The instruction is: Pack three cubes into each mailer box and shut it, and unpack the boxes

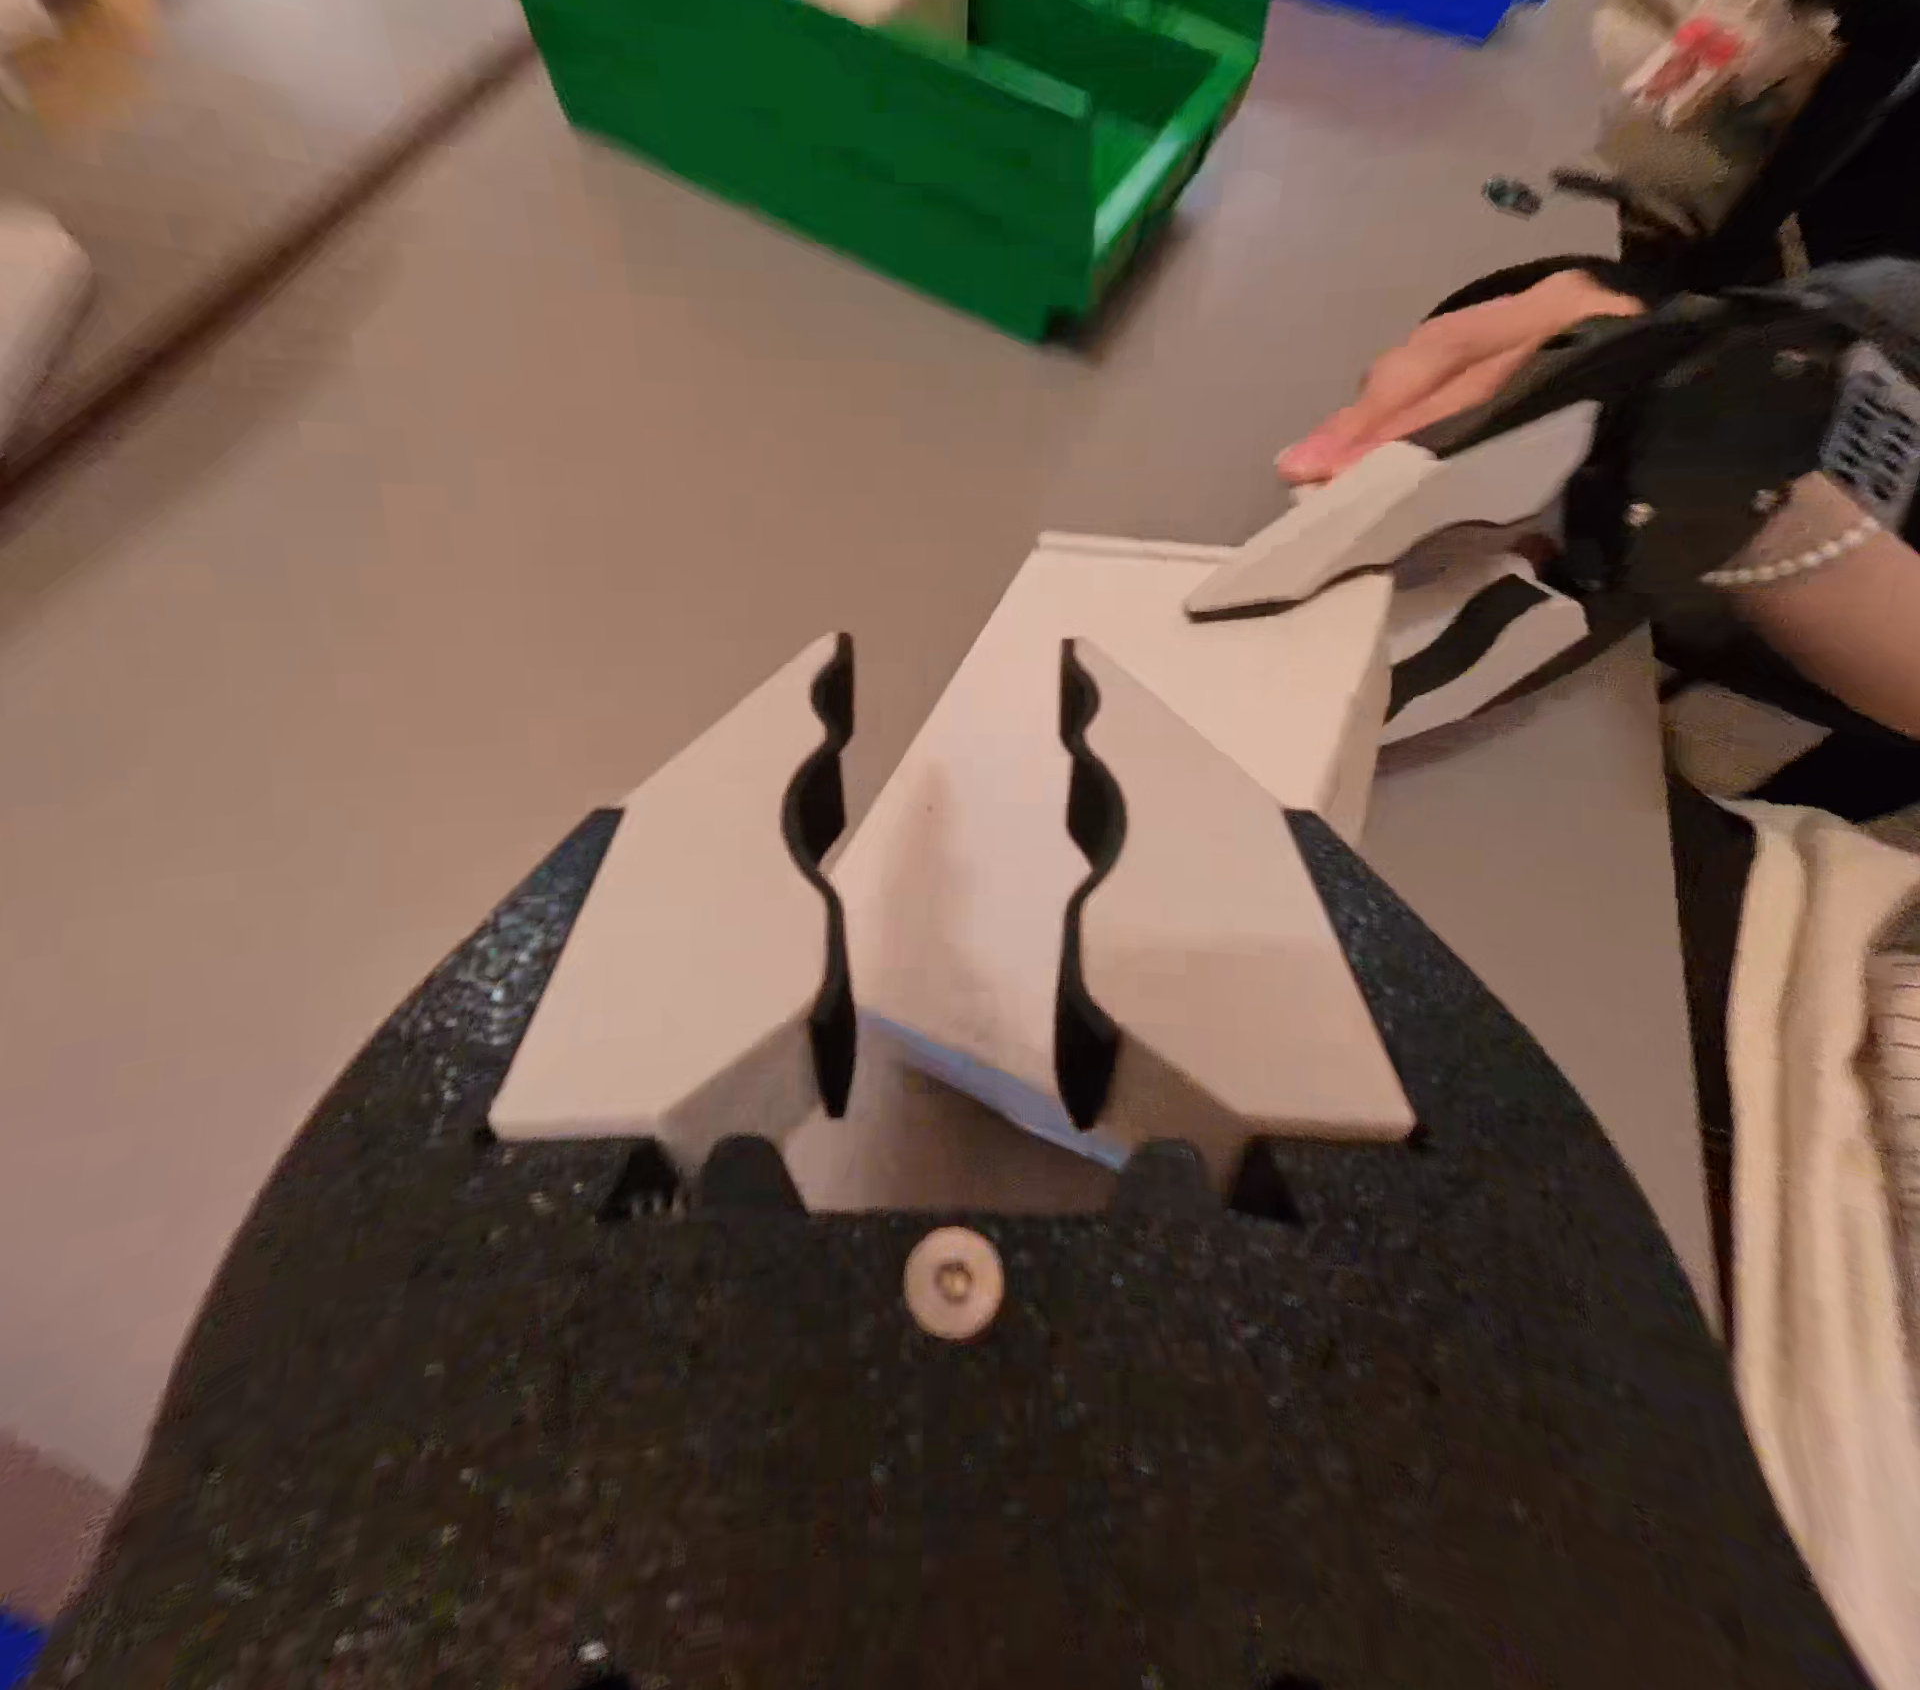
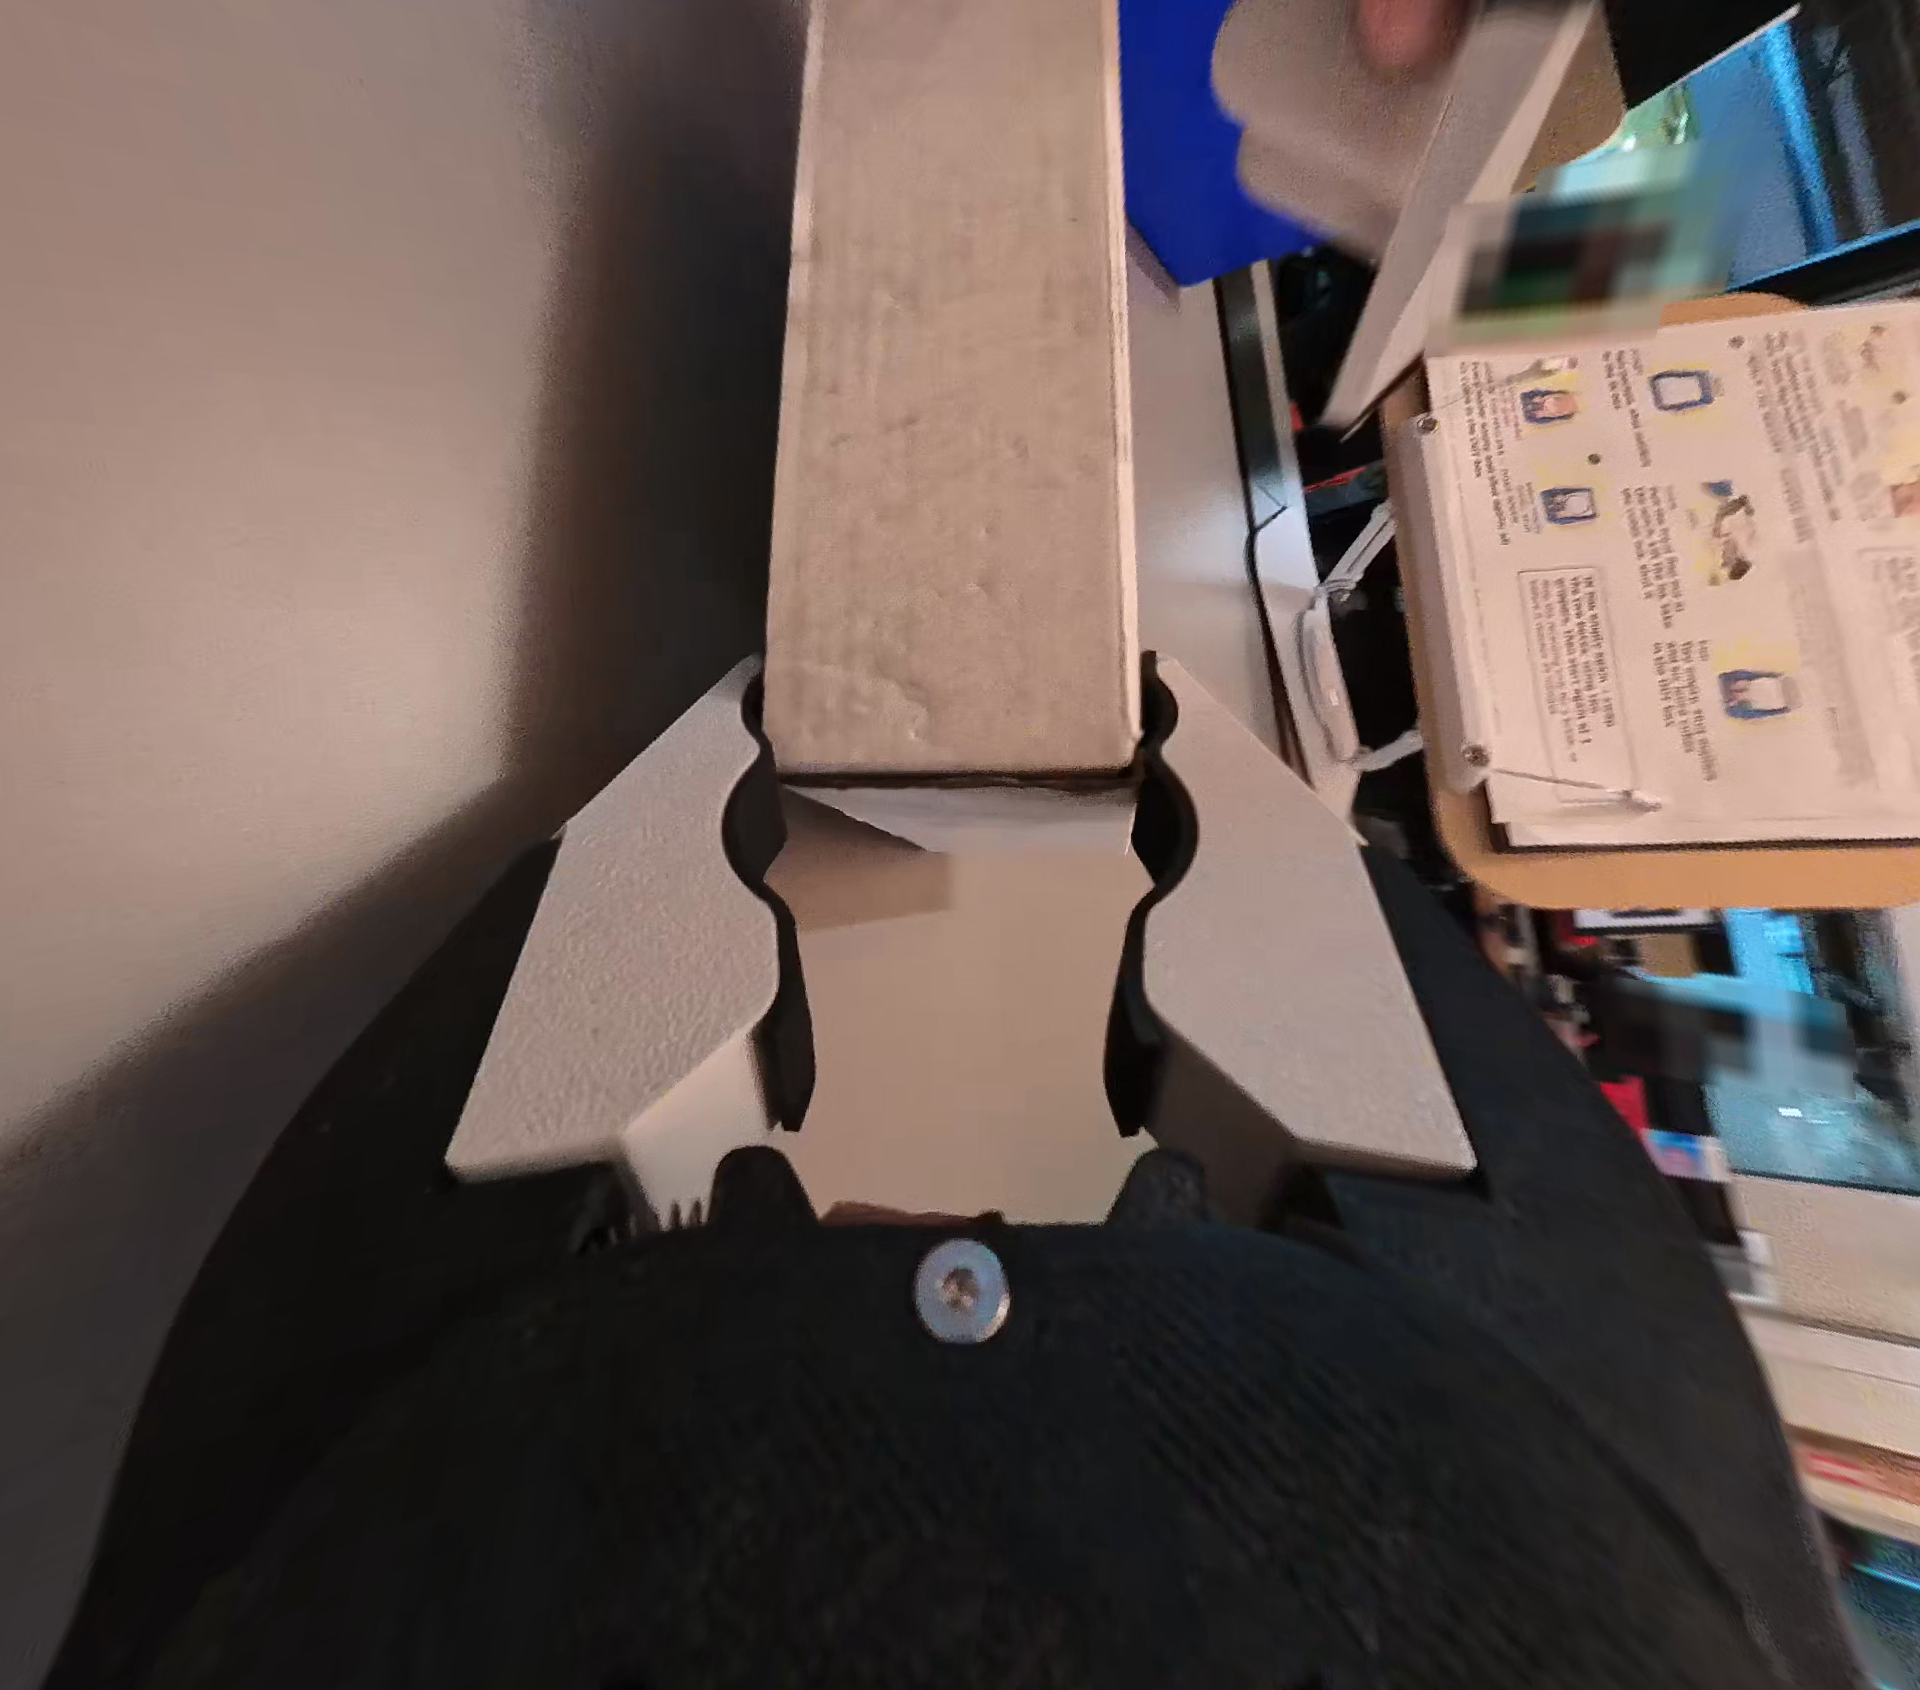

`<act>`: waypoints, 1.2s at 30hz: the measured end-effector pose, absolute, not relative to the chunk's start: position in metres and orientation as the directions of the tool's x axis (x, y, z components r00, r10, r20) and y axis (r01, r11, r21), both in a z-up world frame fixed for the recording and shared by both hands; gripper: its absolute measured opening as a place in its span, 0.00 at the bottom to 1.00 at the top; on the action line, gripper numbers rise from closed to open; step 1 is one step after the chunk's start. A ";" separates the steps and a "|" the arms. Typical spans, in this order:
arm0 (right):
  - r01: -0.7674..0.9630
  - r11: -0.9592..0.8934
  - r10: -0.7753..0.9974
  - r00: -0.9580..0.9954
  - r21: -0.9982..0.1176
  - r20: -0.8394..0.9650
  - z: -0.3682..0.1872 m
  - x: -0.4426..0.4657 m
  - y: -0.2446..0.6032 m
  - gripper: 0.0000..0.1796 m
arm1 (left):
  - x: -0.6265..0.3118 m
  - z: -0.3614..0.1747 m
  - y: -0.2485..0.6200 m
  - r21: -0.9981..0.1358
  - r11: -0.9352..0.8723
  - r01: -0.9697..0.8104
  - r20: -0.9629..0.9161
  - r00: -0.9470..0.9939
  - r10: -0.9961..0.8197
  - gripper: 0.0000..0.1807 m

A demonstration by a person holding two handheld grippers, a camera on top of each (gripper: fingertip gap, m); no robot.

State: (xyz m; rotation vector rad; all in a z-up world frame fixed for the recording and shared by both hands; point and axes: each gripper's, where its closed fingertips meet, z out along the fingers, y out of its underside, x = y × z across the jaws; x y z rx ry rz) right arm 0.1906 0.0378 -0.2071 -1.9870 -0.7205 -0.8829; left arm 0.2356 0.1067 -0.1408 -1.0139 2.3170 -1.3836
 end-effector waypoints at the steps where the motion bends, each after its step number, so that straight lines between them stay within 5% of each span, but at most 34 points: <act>1: 0.723 -0.490 0.154 0.622 -0.487 0.767 -0.205 0.191 0.035 0.38 | 0.228 -0.125 0.110 -0.887 0.304 -0.347 0.060 -0.739 -0.671 0.23; 9: 0.606 -0.440 0.171 0.781 -0.662 0.601 -0.193 0.193 0.011 0.37 | 0.143 -0.118 0.115 -0.916 0.388 0.097 -0.333 -0.725 -0.603 0.61; 15: 0.530 -0.416 0.185 0.845 -0.739 0.502 -0.188 0.190 -0.005 0.37 | 0.144 -0.179 0.116 -0.833 0.540 0.120 -0.492 -0.609 -0.623 0.66; 20: 0.479 -0.359 0.226 0.877 -0.801 0.424 -0.184 0.180 -0.010 0.37 | 0.156 -0.198 0.080 -0.838 0.528 0.142 -0.458 -0.710 -0.536 0.65; 24: 0.467 -0.336 0.235 0.883 -0.818 0.407 -0.183 0.178 -0.010 0.37 | 0.172 -0.201 0.054 -0.824 0.537 0.180 -0.475 -0.736 -0.483 0.49; 30: 0.466 -0.328 0.228 0.883 -0.822 0.410 -0.183 0.177 -0.012 0.37 | 0.176 -0.194 0.036 -0.847 0.475 0.239 -0.469 -0.757 -0.455 0.46; 36: 0.618 -0.414 0.078 0.755 -0.668 0.651 -0.150 0.192 -0.021 0.42 | 0.185 -0.196 0.040 -0.867 0.482 0.129 -0.404 -0.747 -0.527 0.42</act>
